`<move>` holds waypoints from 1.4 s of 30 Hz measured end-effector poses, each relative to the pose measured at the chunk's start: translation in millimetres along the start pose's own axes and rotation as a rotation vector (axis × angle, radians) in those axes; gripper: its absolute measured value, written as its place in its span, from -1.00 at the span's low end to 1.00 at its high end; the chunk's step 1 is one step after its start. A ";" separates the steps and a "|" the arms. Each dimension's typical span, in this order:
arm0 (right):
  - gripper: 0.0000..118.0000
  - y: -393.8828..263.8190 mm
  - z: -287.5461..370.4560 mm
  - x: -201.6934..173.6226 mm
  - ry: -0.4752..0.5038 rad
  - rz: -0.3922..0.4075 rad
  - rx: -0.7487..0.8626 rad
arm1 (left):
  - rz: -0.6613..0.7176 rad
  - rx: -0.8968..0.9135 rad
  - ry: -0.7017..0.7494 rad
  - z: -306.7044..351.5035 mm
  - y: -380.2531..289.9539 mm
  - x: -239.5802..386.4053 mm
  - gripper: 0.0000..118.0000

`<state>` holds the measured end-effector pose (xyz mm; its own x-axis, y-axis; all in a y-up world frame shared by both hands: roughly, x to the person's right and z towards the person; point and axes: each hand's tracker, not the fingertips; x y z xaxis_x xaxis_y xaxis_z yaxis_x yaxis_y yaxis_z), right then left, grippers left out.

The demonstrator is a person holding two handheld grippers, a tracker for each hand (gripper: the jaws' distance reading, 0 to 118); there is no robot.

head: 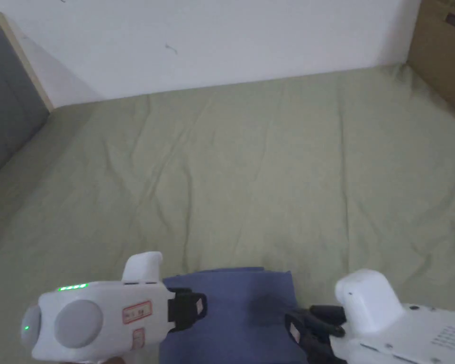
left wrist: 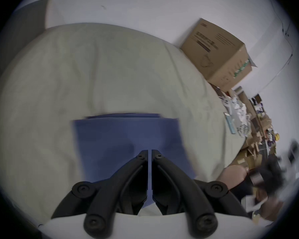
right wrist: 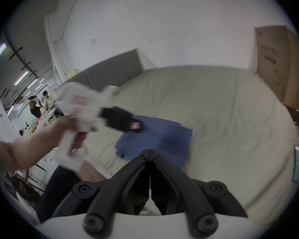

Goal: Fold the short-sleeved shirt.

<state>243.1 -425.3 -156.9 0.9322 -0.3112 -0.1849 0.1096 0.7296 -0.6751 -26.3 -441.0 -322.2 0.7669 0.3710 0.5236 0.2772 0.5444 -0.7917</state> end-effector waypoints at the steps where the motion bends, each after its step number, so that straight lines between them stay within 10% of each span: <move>1: -1.00 6.3 -28.9 9.2 -0.012 -0.016 -0.036 | 0.009 0.000 -0.011 3.4 -4.7 -14.2 -0.93; 6: -1.00 3.3 -120.8 56.9 -0.102 -0.202 -0.191 | 0.261 0.003 -0.173 7.4 -20.8 -80.1 -0.87; 9: -1.00 -14.2 -122.7 65.8 -0.049 -0.182 -0.164 | 0.302 -0.014 -0.249 -5.2 -23.5 -111.8 0.80; 10: -1.00 -15.7 -118.9 65.5 -0.043 -0.167 -0.134 | 0.295 -0.027 -0.261 -11.9 -24.0 -114.1 1.00; 16: -1.00 -23.0 -112.8 68.3 -0.029 -0.188 -0.106 | 0.405 -0.098 -0.435 -60.5 -18.4 -104.8 0.82; 17: -1.00 -24.1 -110.4 67.8 -0.021 -0.201 -0.094 | 0.385 -0.078 -0.414 -63.8 -17.4 -100.0 0.55; 19: -1.00 -24.9 -101.2 64.8 -0.015 -0.204 -0.047 | 0.320 -0.060 -0.418 -66.5 -12.4 -85.4 -0.63; 26: -1.00 -13.2 -75.0 51.4 0.048 -0.166 0.096 | 0.155 -0.162 -0.278 -33.1 8.4 -92.8 -0.63; 32: -1.00 -11.1 -70.9 46.7 0.049 -0.167 0.110 | -0.178 -0.281 0.221 41.5 50.1 -162.7 -0.63; 42: -1.00 -12.1 -79.6 17.8 0.019 -0.084 0.058 | -0.241 -0.362 1.085 95.1 70.6 -335.8 -0.64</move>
<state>230.9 -488.2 -208.8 0.9122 -0.3841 -0.1428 0.2079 0.7341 -0.6465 -319.3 -455.6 -524.0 0.7154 -0.6453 0.2680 0.4977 0.2015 -0.8436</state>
